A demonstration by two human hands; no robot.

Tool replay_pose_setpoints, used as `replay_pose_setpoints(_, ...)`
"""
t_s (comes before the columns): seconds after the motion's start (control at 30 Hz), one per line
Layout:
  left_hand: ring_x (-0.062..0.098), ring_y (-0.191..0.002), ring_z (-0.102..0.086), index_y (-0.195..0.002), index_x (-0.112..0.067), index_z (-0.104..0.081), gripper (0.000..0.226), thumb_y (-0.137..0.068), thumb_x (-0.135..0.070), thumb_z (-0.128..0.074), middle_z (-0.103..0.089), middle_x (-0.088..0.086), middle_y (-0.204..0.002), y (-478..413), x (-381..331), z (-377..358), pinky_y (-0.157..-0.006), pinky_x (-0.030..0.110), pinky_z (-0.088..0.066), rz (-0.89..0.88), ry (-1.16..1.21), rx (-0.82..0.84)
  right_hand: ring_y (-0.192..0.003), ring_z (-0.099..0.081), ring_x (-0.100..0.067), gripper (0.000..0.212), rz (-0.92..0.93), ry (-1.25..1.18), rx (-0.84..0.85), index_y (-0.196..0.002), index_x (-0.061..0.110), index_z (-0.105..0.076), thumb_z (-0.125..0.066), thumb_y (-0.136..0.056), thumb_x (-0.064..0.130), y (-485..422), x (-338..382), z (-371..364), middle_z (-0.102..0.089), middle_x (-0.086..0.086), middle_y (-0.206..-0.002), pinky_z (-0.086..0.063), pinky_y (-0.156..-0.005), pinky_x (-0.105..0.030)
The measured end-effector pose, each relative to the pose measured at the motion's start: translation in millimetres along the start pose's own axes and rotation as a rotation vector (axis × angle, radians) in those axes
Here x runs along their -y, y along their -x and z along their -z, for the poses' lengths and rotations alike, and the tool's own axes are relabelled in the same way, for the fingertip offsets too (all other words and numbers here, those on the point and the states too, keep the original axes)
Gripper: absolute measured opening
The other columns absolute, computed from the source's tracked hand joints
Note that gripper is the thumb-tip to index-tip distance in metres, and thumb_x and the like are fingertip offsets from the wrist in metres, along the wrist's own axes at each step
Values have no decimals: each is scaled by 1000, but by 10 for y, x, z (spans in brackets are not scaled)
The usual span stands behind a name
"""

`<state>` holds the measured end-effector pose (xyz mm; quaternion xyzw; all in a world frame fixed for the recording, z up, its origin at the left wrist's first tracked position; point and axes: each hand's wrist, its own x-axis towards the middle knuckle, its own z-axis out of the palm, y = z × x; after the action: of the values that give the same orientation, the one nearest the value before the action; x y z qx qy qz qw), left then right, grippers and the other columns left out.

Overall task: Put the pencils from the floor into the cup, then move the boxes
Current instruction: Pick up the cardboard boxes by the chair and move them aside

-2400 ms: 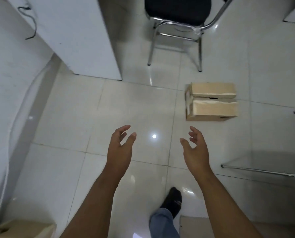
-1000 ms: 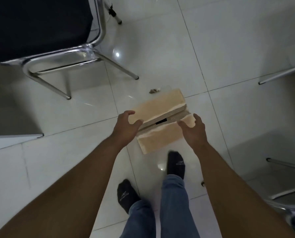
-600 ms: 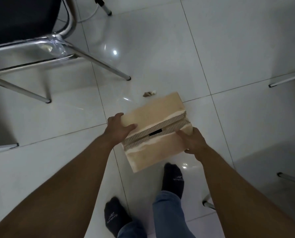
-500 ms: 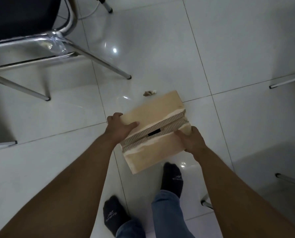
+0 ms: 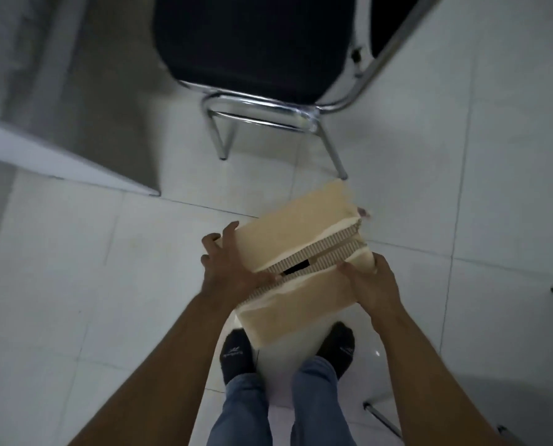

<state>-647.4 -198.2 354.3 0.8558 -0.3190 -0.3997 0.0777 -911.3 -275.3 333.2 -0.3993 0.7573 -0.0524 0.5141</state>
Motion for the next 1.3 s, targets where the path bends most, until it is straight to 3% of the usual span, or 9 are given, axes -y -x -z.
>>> replay_pose_setpoints(0.1, 35, -123, -38, -144, -41, -23, 136, -32, -70, -94, -20, 1, -138, 293, 321, 439, -99, 50, -46, 68, 97, -116, -105, -66, -26, 83, 133, 87, 52, -148, 29, -51, -83, -78, 59, 277, 466, -282, -59, -5, -135, -57, -74, -37)
replay_pose_setpoints(0.3, 33, -128, -38, -143, -32, -23, 136, -32, -74, -89, -26, 5, -136, 830, 1051, 1054, -104, 46, -43, 267, 261, -343, -89, -60, -23, 80, 363, 284, 116, -142, 27, -54, -88, -76, 56, 1013, 1345, -1041, -52, -7, -132, -51, -67, -32)
replay_pose_setpoints(0.5, 33, -126, -46, -147, -28, -22, 145, -30, -85, -85, -28, 1, -134, 1391, 1909, 1425, -106, 54, -48, 391, 397, -523, -87, -62, -23, 71, 520, 435, 211, -136, 28, -56, -88, -77, 51, 1872, 1771, -1849, -50, -4, -129, -58, -76, -40)
replay_pose_setpoints(0.6, 32, -127, -46, -147, -29, -23, 142, -33, -82, -88, -29, 1, -136, 1653, 2456, 1549, -107, 52, -49, 427, 503, -644, -79, -61, -12, 69, 633, 467, 268, -132, 30, -58, -92, -74, 47, 2339, 1873, -2410, -50, -5, -131, -58, -72, -36)
replay_pose_setpoints(0.73, 26, -122, -50, -144, -35, -26, 131, -39, -67, -95, -23, -12, -129, 2004, 3215, 1693, -103, 41, -50, 521, 666, -781, -85, -62, -13, 75, 683, 478, 379, -134, 34, -56, -94, -70, 44, 2961, 1847, -3242, -53, -4, -135, -54, -75, -31)
replay_pose_setpoints(0.87, 20, -118, -48, -145, -33, -27, 133, -37, -67, -97, -26, -6, -137, 2419, 4080, 1864, -101, 38, -51, 603, 750, -900, -103, -68, -19, 69, 715, 474, 554, -130, 40, -54, -91, -72, 37, 3660, 1671, -4056, -64, 6, -124, -56, -74, -34)
replay_pose_setpoints(1.03, 14, -110, -48, -143, -33, -31, 128, -38, -57, -101, -27, -5, -135, 3106, 5079, 1988, -99, 35, -52, 724, 827, -1026, -101, -64, -16, 77, 786, 537, 675, -136, 41, -47, -90, -72, 35, 4666, 1220, -4948, -57, 4, -131, -60, -85, -42)
replay_pose_setpoints(1.3, 19, -101, -52, -142, -26, -32, 133, -33, -62, -99, -30, -1, -135, 4239, 6186, 1866, -92, 36, -55, 998, 880, -1136, -115, -62, -19, 85, 908, 673, 882, -146, 44, -38, -87, -78, 34, 5939, 338, -5891, -53, 7, -142, -59, -95, -48)
